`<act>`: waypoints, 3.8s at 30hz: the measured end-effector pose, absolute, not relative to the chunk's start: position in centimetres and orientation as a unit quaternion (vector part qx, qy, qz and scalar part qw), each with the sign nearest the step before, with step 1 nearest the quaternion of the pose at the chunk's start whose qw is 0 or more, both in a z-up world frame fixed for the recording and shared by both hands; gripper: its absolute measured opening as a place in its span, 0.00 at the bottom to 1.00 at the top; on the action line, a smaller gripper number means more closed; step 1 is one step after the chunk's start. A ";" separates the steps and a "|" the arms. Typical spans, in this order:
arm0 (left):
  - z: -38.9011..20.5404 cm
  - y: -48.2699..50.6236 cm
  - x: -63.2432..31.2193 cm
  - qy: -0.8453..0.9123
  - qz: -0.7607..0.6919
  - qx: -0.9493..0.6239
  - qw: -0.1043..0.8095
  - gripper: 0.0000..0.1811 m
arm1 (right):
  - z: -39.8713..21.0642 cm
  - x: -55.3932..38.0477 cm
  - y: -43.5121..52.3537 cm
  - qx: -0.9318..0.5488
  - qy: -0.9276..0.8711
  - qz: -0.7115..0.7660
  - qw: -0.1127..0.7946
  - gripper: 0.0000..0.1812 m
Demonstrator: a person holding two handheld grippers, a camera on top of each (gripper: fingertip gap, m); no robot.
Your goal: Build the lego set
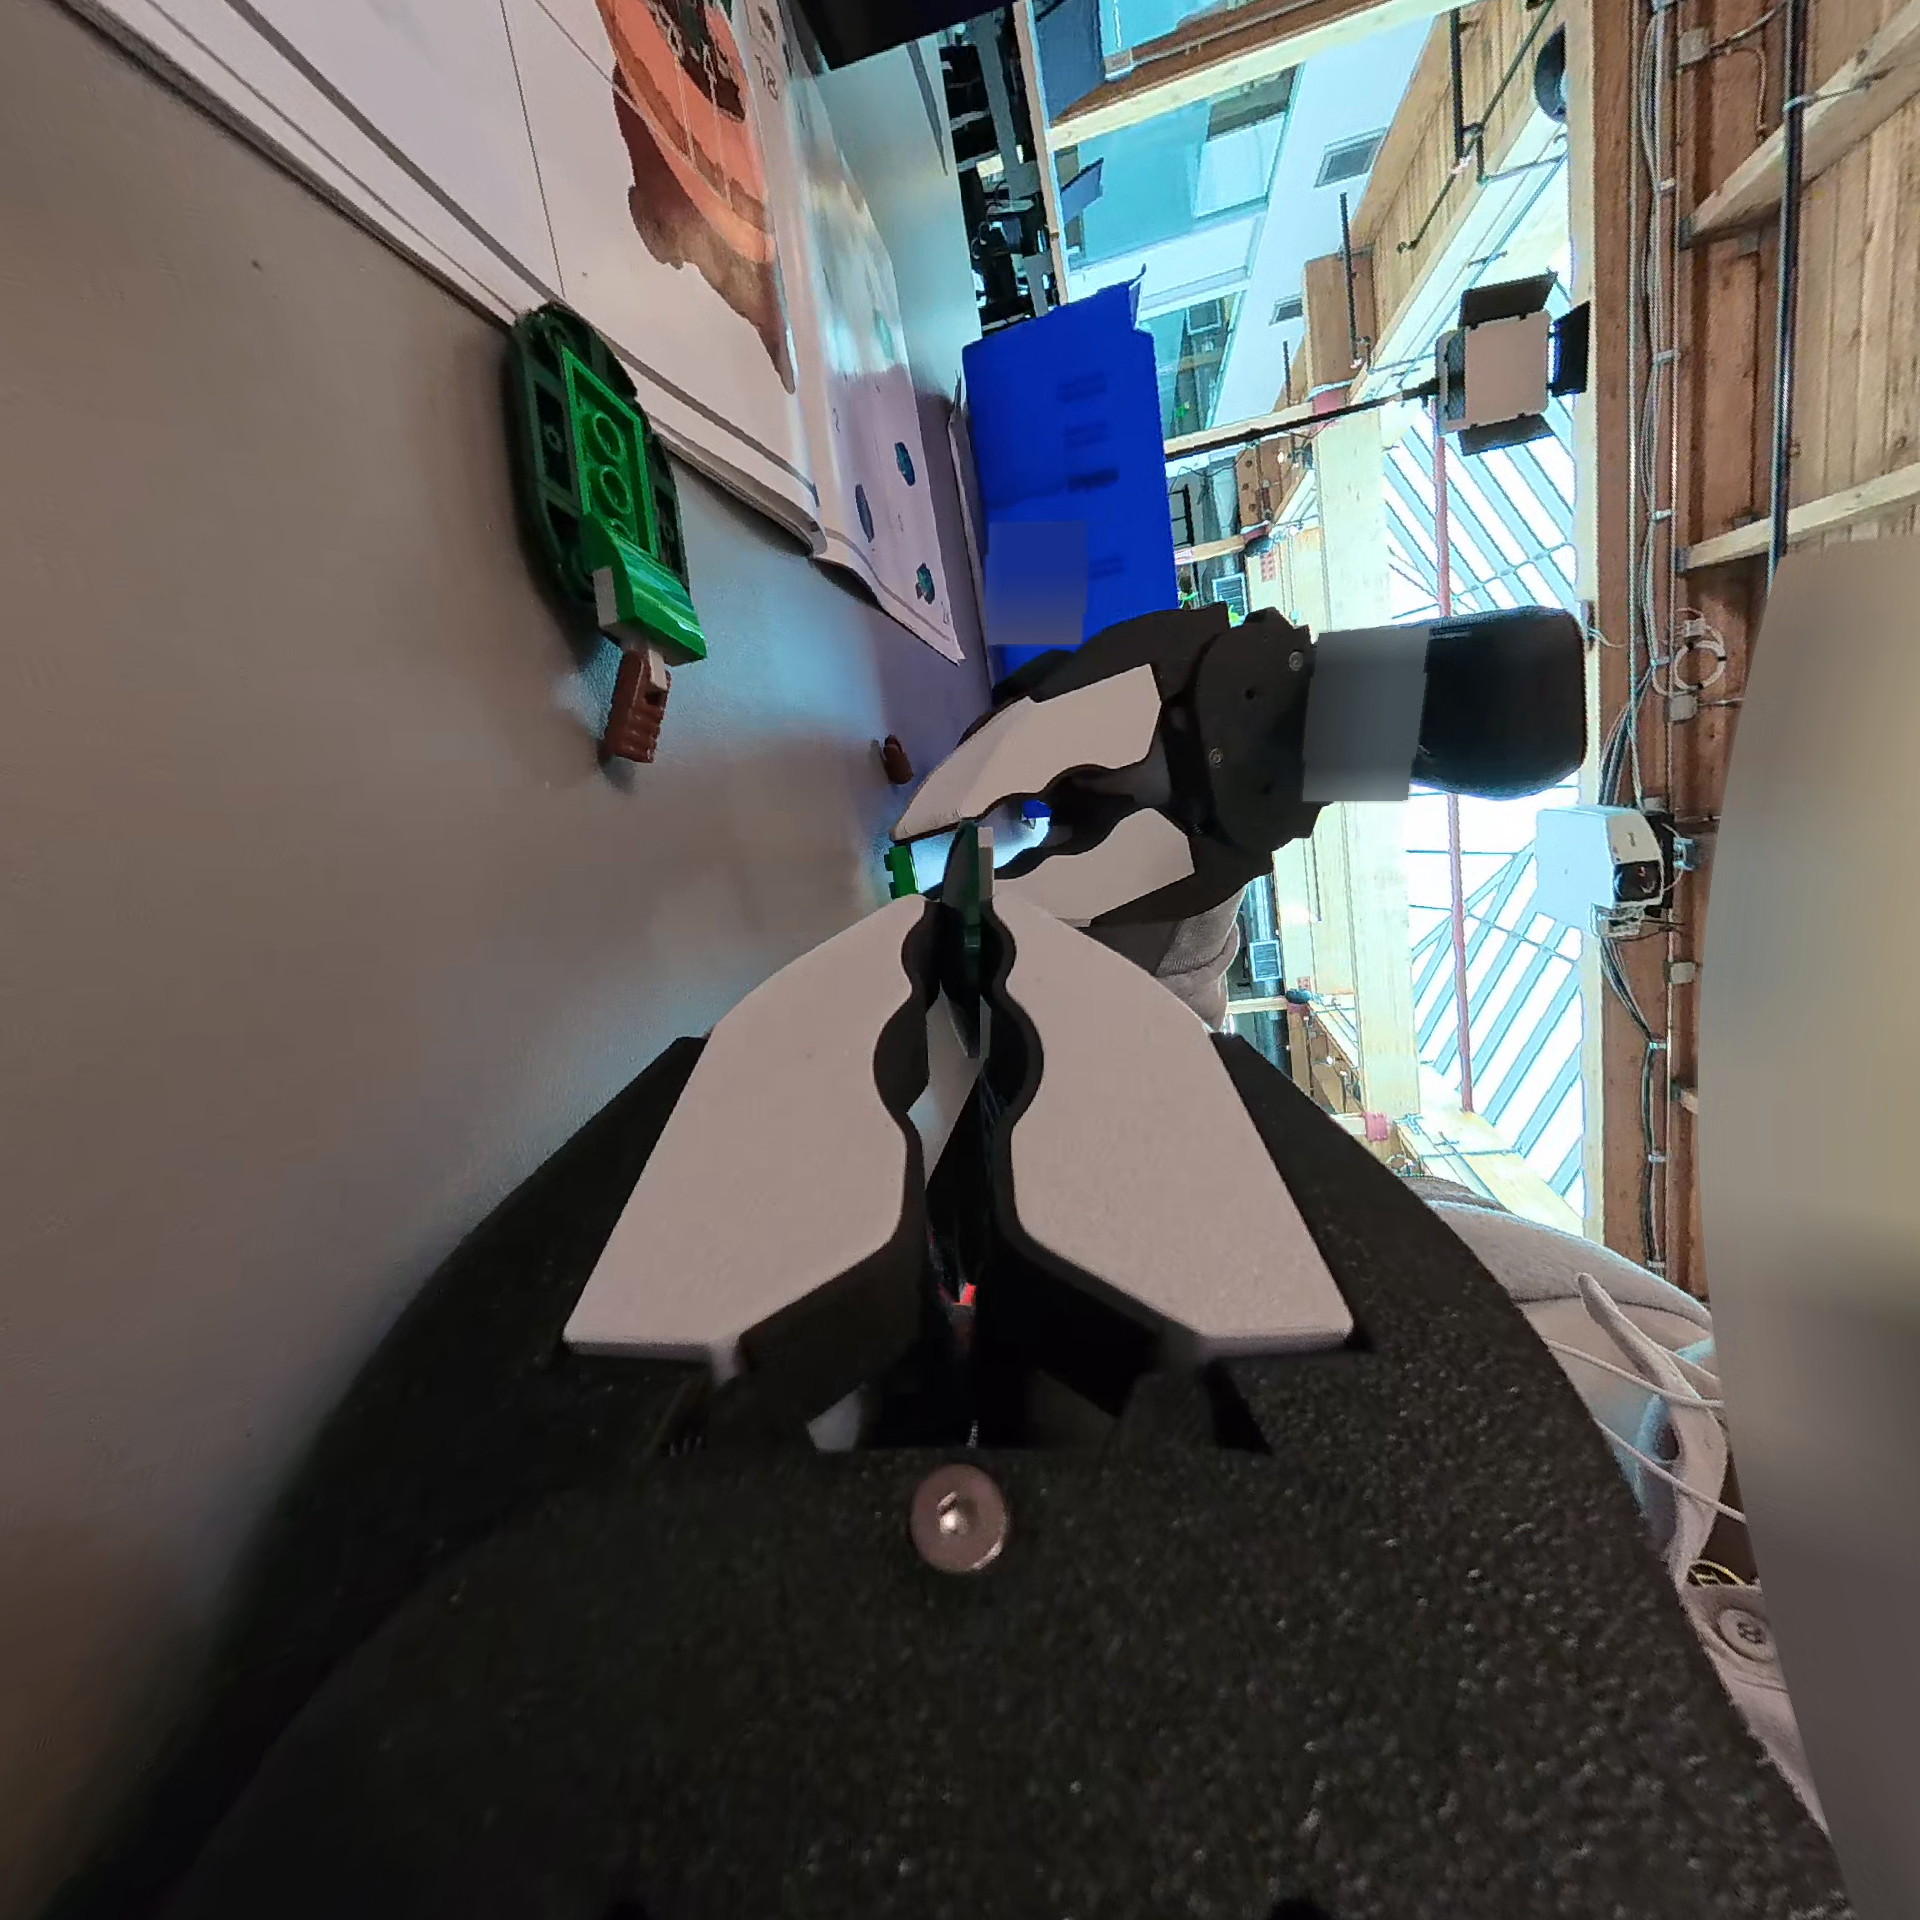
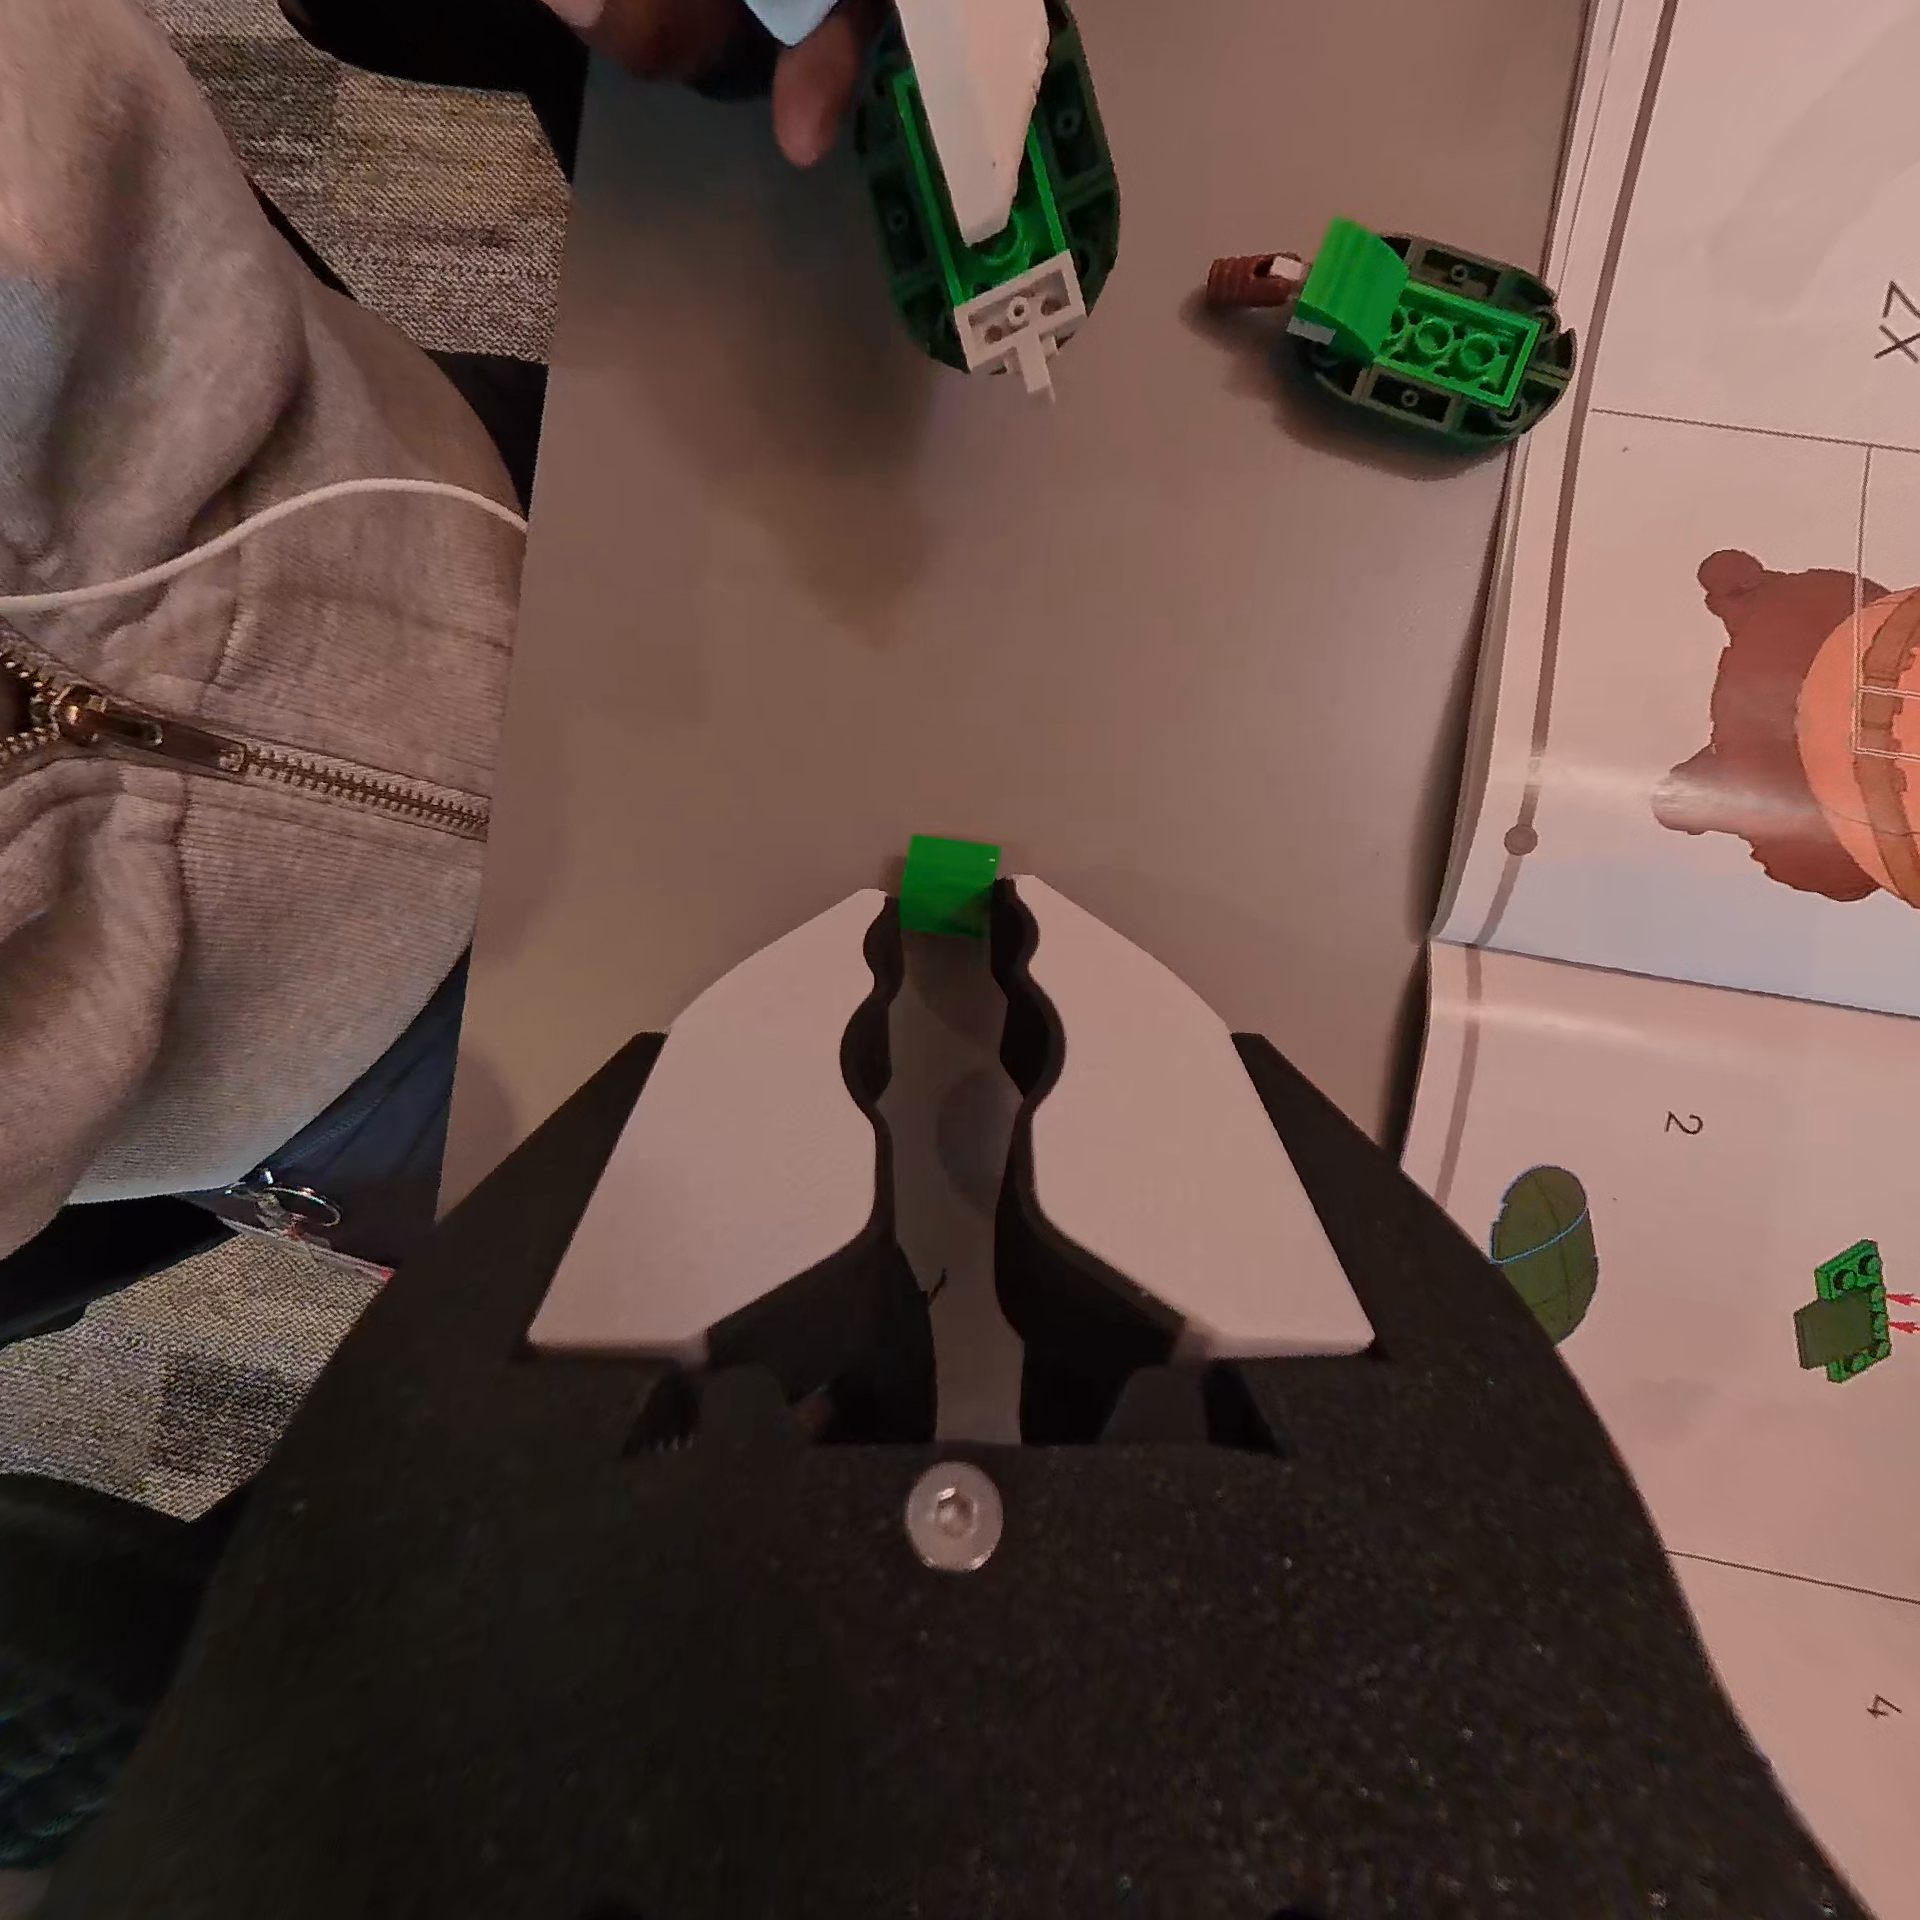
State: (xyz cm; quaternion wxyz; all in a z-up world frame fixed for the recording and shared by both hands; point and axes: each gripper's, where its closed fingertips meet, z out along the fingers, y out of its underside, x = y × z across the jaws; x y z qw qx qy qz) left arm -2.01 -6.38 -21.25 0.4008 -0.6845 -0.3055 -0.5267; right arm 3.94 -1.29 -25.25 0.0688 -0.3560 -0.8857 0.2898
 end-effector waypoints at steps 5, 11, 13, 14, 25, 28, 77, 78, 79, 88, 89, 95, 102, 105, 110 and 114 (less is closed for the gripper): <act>-21.3 -6.2 -1.9 -0.307 -0.532 -0.682 0.397 0.03 | -25.4 4.1 -1.2 -0.356 -0.886 0.290 0.066 0.09; -21.1 -6.1 -1.8 -0.306 -0.536 -0.679 0.398 0.03 | -25.2 4.1 -1.1 -0.352 -0.886 0.293 0.073 0.11; -21.1 -6.1 -1.7 -0.306 -0.540 -0.676 0.397 0.03 | -25.1 4.1 -0.9 -0.353 -0.886 0.288 0.083 0.14; -21.1 -6.1 -1.7 -0.306 -0.541 -0.675 0.397 0.03 | -25.0 4.1 -0.8 -0.355 -0.886 0.286 0.090 0.15; -21.0 -6.2 -1.4 -0.296 -0.547 -0.675 0.398 0.03 | -25.0 5.0 -0.7 -0.379 -0.872 0.253 0.181 0.11; -20.9 -6.2 -1.3 -0.292 -0.546 -0.676 0.399 0.03 | -25.5 4.5 -0.2 -0.379 -0.874 0.245 0.182 0.10; -20.1 -6.9 -0.7 -0.254 -0.558 -0.662 0.431 0.03 | -25.0 5.2 -0.4 -0.583 -0.747 0.234 0.216 0.14; -20.1 -6.9 -0.8 -0.253 -0.556 -0.664 0.431 0.03 | -24.5 5.3 -0.1 -0.553 -0.770 0.223 0.227 0.14; -20.2 -7.0 -0.8 -0.252 -0.555 -0.665 0.431 0.03 | -24.1 5.5 0.2 -0.514 -0.797 0.210 0.236 0.14; -20.4 -6.8 -1.0 -0.260 -0.545 -0.667 0.435 0.03 | -24.5 4.4 3.1 -0.337 -0.887 0.140 0.282 0.10; -20.4 -6.8 -1.0 -0.260 -0.545 -0.668 0.435 0.03 | -24.8 4.3 3.1 -0.334 -0.887 0.141 0.286 0.10; -20.6 -6.8 -0.8 -0.260 -0.541 -0.675 0.428 0.03 | -25.1 4.0 2.1 -0.357 -0.866 0.177 0.301 0.08; -20.8 -6.7 -0.9 -0.265 -0.537 -0.678 0.427 0.03 | -24.6 3.9 0.8 -0.371 -0.848 0.198 0.322 0.10; -20.9 -6.7 -0.9 -0.265 -0.534 -0.680 0.426 0.03 | -24.1 4.3 1.3 -0.379 -0.842 0.215 0.319 0.10; -21.0 -6.6 -0.9 -0.267 -0.533 -0.681 0.425 0.03 | -23.9 4.8 1.7 -0.373 -0.847 0.214 0.314 0.10; -21.0 -6.6 -0.9 -0.267 -0.534 -0.681 0.424 0.03 | -24.2 4.5 1.7 -0.374 -0.847 0.207 0.317 0.09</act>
